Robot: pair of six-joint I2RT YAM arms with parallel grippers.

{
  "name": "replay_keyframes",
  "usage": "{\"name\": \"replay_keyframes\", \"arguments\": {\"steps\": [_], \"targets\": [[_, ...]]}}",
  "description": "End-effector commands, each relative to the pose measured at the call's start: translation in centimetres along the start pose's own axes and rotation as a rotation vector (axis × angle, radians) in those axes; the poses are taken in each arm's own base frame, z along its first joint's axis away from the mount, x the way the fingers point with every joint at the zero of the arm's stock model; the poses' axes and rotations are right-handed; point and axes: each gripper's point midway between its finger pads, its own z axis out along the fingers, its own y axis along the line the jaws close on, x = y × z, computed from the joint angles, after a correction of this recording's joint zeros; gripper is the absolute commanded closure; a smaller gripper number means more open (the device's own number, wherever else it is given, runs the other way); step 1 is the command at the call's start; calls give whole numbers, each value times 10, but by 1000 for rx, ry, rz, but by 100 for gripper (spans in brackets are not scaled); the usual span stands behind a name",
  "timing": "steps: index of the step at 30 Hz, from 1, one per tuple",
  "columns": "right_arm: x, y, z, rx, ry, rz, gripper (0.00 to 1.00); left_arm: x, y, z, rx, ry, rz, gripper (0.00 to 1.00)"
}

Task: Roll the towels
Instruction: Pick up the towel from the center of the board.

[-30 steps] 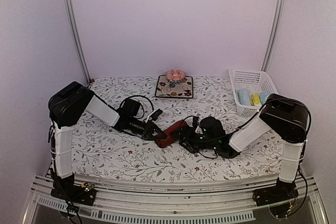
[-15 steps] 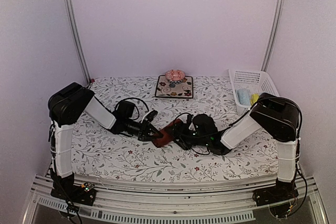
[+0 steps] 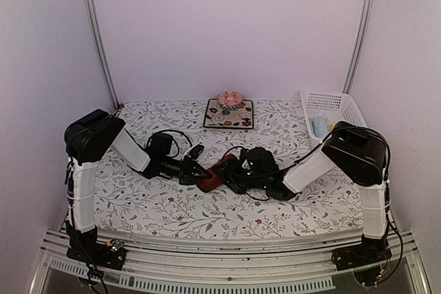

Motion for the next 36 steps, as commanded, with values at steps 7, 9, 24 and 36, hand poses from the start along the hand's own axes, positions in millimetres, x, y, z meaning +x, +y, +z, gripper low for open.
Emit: {"name": "replay_keyframes", "arguments": {"steps": [7,9,24,36], "targets": [[-6,-16,12,46,-9,-26,43,25,54,0,-102,4,-148,86],[-6,-15,14,43,-8,-31,43,27,55,1,-100,10,-150,85],[-13,-10,24,10,-2,-57,64,31,52,5,-78,34,-154,81],[-43,11,-5,-2,20,-224,77,-17,-7,-38,-81,-35,61,54]]}}
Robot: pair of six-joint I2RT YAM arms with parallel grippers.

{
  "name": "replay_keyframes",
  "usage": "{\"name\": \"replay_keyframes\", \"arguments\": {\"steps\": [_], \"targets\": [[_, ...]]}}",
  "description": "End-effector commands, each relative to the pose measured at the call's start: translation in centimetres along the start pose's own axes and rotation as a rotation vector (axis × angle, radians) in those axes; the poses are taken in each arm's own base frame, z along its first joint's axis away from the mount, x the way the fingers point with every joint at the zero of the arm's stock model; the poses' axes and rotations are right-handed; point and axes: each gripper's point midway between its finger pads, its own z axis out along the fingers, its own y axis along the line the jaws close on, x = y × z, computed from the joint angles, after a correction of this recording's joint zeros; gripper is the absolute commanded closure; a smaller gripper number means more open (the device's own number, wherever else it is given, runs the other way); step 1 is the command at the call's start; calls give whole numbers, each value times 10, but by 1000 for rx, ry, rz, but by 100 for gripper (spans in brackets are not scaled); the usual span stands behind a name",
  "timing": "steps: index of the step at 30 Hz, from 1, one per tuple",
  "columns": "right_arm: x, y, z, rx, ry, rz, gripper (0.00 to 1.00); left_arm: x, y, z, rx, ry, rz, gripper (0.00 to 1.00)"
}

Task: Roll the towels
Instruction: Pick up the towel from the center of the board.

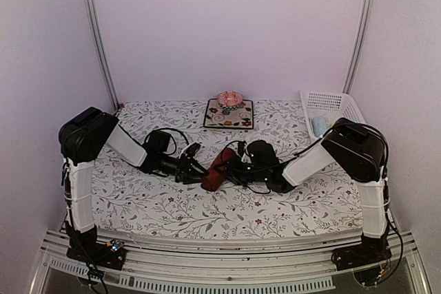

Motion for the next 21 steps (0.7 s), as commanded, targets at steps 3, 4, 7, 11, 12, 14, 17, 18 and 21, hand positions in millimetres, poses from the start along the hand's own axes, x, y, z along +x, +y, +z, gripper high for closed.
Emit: {"name": "replay_keyframes", "arguments": {"steps": [3,4,7,11,12,14,17,18,21], "targets": [[-36,16,-23,-18,57,-147,77,-32,-28,-57,-86,-103,148,50],[-40,16,-26,-16,79,-159,76,-38,-36,-66,-97,-123,177,48],[-53,29,-38,-19,128,-229,76,-45,-47,-85,-112,-155,218,45],[-82,53,-64,19,141,-349,75,-45,-48,-96,-124,-154,255,41],[-94,62,-72,25,124,-392,74,-44,-47,-98,-127,-151,258,40],[-115,70,-90,54,111,-433,73,-44,-45,-101,-130,-151,262,36],[-148,82,-122,80,49,-483,70,-45,-44,-104,-137,-151,277,32],[-158,84,-133,90,28,-496,70,-45,-45,-104,-137,-149,277,29],[-194,91,-168,124,-58,-530,69,-46,-47,-106,-145,-145,301,17]]}}
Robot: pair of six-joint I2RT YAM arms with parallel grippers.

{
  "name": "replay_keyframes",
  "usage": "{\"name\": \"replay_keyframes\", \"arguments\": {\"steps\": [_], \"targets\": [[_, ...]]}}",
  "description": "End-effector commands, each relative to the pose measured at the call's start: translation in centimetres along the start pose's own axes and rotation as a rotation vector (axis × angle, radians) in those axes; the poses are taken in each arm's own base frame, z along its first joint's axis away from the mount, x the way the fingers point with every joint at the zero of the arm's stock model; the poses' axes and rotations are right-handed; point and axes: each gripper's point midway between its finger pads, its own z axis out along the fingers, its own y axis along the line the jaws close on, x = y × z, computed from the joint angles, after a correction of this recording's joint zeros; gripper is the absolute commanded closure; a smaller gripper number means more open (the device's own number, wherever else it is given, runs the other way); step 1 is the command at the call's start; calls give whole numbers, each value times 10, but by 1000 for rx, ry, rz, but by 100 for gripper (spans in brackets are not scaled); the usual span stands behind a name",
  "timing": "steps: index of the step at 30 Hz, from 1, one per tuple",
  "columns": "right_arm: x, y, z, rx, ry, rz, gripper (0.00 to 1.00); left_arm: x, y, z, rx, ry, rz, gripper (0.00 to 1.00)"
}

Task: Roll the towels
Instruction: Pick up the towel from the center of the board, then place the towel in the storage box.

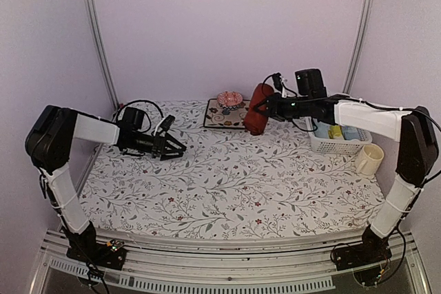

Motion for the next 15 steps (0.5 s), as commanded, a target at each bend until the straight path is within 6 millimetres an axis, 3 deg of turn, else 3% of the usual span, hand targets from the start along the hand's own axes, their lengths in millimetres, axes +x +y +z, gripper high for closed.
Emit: {"name": "replay_keyframes", "arguments": {"steps": [1,7,11,15], "targets": [[-40,-22,-57,110,-52,-87,69,-5,-1,-7,-12,7,52,14],[-99,-72,-133,307,-201,-111,69,-10,-8,-16,-48,15,146,13],[-122,-105,-171,437,-272,-111,69,-12,-13,-21,-72,30,189,12],[-133,-137,-193,585,-293,-109,70,-11,-18,-23,-72,32,209,12]]}}
